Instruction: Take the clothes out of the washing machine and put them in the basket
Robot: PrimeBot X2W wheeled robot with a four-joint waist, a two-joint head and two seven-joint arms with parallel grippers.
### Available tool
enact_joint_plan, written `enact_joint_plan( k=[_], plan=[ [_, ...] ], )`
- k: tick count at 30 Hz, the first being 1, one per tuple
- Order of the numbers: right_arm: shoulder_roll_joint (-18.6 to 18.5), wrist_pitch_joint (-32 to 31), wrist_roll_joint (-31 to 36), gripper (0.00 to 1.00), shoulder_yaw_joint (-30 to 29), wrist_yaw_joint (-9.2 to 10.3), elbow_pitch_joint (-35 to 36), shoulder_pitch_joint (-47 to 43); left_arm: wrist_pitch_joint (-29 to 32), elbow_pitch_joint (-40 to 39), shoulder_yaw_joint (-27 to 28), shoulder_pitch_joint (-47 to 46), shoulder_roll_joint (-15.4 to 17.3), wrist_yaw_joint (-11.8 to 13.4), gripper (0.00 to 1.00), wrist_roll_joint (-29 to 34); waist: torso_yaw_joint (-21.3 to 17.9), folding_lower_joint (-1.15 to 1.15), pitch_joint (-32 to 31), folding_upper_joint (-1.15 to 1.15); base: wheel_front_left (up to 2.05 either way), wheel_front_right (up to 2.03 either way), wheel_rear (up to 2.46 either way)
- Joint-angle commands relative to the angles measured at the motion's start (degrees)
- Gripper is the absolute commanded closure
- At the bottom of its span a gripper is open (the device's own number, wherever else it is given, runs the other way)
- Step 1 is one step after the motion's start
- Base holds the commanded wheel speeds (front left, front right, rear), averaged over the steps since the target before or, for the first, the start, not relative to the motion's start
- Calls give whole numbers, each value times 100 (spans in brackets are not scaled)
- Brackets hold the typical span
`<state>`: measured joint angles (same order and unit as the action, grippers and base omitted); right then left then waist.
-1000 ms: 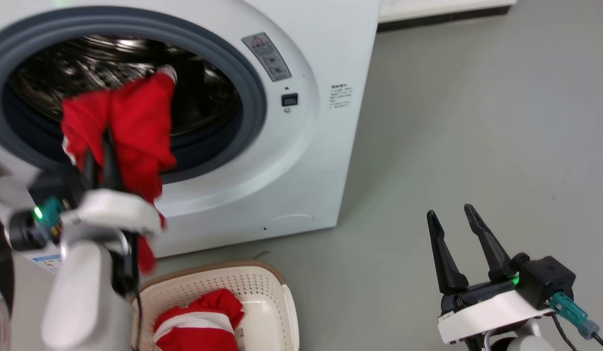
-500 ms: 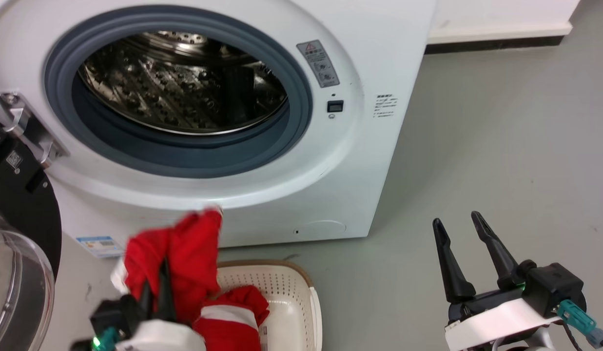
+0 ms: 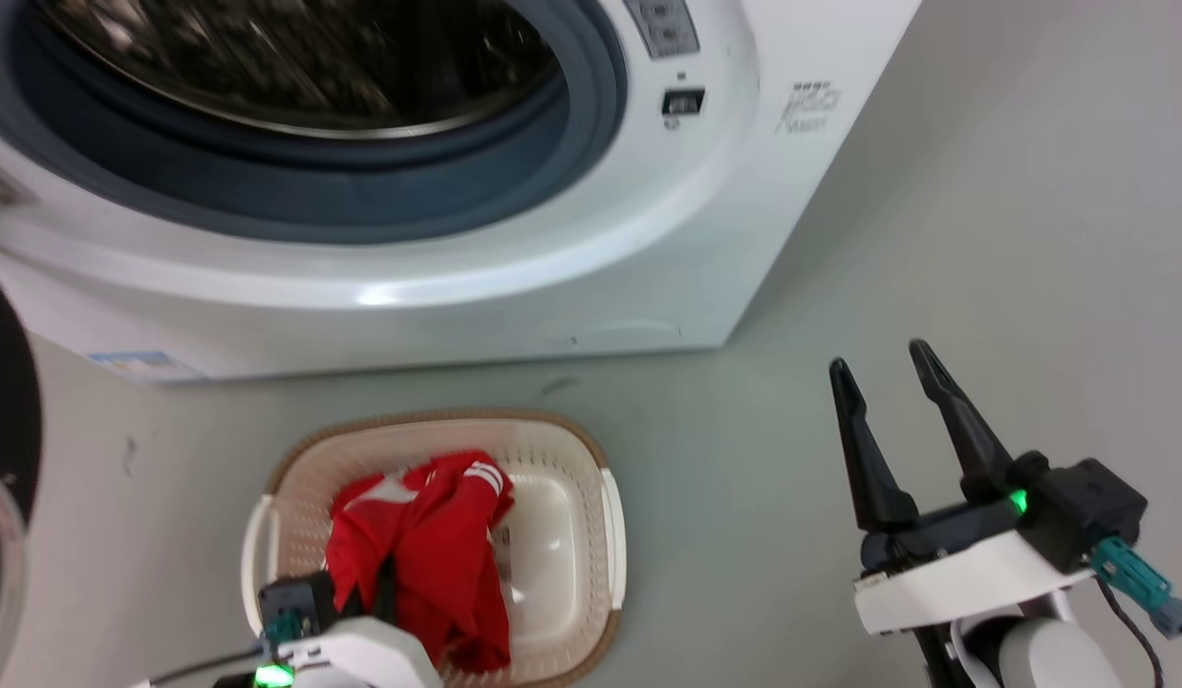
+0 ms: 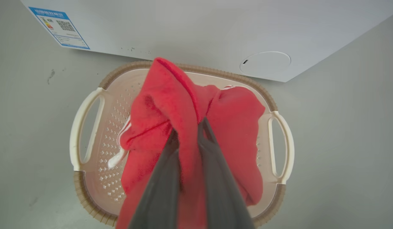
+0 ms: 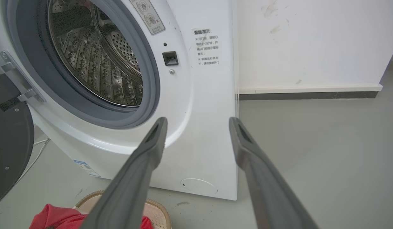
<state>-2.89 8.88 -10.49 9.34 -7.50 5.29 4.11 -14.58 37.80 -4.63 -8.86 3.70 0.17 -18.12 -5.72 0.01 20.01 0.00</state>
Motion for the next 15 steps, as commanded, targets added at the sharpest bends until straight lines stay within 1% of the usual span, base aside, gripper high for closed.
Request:
enact_joint_plan(
  k=[1,7,15],
  plan=[
    [4,47,-14,0,48,2,-44,165,-26,252,20,-276,63,-47,100,-32,-197,-1,552,0,0,0,0],
    [4,207,-98,0,185,2,-181,488,-32,1542,47,-1279,189,-107,100,-63,-499,-1,1164,0,0,0,0],
    [4,401,-230,0,296,2,-346,763,-40,2711,76,-2272,366,-84,100,-105,-797,-1,1724,0,0,0,0]
  ],
)
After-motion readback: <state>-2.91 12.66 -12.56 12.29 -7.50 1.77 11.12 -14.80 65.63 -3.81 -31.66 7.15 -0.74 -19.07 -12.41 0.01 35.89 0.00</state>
